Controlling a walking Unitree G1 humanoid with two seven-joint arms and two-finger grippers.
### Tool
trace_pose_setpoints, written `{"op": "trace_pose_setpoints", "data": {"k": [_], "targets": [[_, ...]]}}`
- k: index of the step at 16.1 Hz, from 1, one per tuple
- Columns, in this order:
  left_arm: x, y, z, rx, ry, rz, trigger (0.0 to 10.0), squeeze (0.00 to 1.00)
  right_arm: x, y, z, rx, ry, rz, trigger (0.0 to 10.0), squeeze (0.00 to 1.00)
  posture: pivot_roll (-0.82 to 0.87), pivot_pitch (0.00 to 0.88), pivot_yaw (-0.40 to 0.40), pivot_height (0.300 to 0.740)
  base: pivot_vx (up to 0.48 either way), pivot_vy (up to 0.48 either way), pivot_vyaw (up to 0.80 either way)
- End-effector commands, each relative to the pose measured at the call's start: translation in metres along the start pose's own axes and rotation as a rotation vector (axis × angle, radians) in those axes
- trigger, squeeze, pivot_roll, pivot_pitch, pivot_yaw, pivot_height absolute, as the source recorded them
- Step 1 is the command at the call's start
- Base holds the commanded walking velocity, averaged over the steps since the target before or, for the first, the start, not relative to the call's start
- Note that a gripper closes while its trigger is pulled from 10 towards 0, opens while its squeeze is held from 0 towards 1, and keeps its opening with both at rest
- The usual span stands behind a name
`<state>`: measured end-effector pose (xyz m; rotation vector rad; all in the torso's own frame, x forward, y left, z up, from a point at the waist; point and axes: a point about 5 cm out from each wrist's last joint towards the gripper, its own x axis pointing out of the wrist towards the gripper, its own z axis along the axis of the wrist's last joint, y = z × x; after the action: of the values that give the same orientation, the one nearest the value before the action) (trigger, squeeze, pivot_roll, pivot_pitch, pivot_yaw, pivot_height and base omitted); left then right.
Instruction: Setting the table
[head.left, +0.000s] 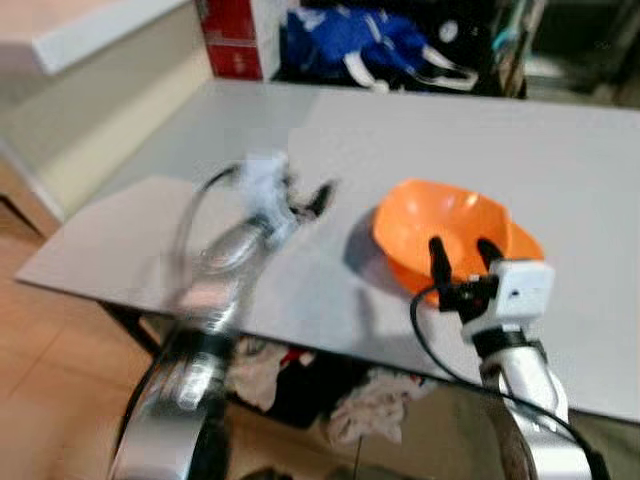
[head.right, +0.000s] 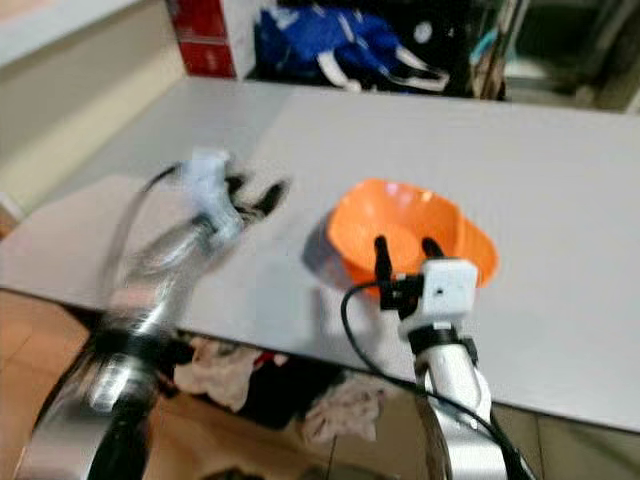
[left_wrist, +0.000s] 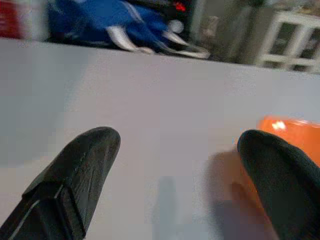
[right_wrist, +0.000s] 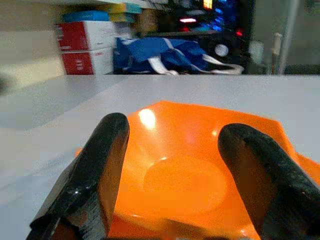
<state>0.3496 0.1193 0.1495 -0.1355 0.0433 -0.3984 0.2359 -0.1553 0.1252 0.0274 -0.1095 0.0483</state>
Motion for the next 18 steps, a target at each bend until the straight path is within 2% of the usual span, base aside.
{"op": "trace_pose_setpoints", "data": {"k": [1, 3, 4, 6, 10, 18], "targets": [[-0.005, -0.003, 0.015, 0.06, -0.037, -0.001, 10.0, 0.0, 0.002, -0.003, -0.001, 0.018, -0.001, -0.024, 10.0, 0.0, 0.0, 0.0, 0.075, 0.74, 0.0, 0.0, 0.0], [-0.02, -0.003, 0.007, 0.076, -0.034, -0.009, 10.0, 0.0, 0.001, -0.002, -0.005, 0.025, 0.01, -0.018, 10.0, 0.0, 0.0, 0.0, 0.073, 0.74, 0.0, 0.0, 0.0], [-0.024, -0.013, 0.006, 0.067, -0.01, -0.033, 10.0, 0.0, 0.004, -0.003, -0.005, 0.028, 0.003, -0.025, 10.0, 0.0, 0.0, 0.0, 0.077, 0.74, 0.0, 0.0, 0.0], [-0.025, -0.02, 0.009, 0.082, -0.004, -0.055, 10.0, 0.0, 0.006, -0.003, -0.005, 0.023, 0.007, -0.029, 10.0, 0.0, -0.01, 0.0, 0.08, 0.74, 0.0, 0.146, 0.0], [-0.027, -0.024, 0.01, 0.069, 0.008, -0.056, 10.0, 0.0, 0.007, -0.005, -0.007, 0.02, 0.015, -0.036, 10.0, 0.0, -0.01, 0.0, 0.076, 0.74, 0.0, 0.472, -0.75], [-0.023, -0.031, 0.01, 0.079, 0.017, -0.048, 10.0, 0.0, 0.009, -0.009, -0.009, -0.01, 0.013, -0.024, 10.0, 0.0, -0.02, 0.0, 0.061, 0.74, 0.0, 0.472, 0.0]]}}
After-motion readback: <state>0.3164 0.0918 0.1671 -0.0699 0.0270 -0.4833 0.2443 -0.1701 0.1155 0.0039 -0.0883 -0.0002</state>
